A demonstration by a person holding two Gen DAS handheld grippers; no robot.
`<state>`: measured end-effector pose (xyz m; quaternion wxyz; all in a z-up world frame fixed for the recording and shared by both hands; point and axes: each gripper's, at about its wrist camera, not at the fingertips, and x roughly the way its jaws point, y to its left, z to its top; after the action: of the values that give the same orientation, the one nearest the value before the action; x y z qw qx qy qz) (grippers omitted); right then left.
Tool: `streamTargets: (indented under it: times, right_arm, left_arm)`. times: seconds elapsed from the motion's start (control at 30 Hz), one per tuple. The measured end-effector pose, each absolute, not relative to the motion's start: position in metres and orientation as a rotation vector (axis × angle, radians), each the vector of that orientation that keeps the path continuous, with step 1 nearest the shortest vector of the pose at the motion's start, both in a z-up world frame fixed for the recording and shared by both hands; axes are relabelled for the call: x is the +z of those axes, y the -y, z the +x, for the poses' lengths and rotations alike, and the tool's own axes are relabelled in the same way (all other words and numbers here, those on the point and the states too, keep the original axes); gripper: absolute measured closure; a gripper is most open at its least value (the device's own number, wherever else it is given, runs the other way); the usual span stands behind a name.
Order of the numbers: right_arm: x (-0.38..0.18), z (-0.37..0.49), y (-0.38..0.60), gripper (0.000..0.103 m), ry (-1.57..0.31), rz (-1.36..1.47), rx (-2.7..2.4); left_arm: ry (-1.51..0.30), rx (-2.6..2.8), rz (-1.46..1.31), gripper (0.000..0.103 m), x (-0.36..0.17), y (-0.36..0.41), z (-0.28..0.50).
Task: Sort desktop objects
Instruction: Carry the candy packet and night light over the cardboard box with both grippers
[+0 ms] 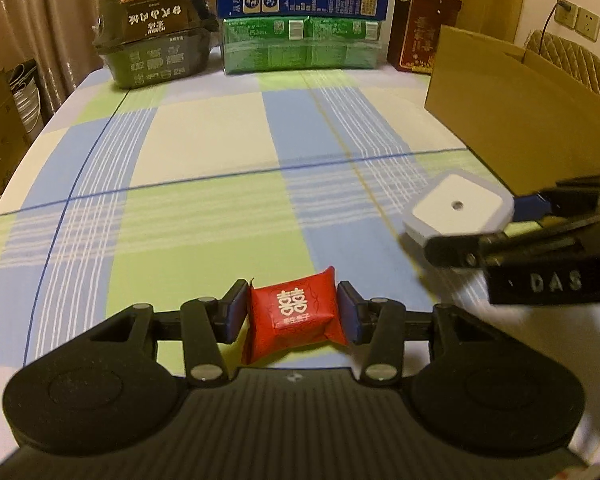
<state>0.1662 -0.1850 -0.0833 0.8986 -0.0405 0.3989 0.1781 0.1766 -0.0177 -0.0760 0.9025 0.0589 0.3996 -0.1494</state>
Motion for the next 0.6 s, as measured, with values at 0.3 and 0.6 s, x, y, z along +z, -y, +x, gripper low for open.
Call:
streamTargets:
  times: [0.3, 0.6]
  right_arm:
    - [-0.09, 0.161, 0.178, 0.039, -0.806, -0.176, 0.375]
    - [-0.093, 0.161, 0.179, 0.022, -0.772, -0.247, 0.357]
  left_arm:
    - [-0.83, -0.282, 0.139, 0.048, -0.08, 0.017, 0.17]
    - [-0.823, -0.25, 0.126, 0.032, -0.079, 0.017, 0.165]
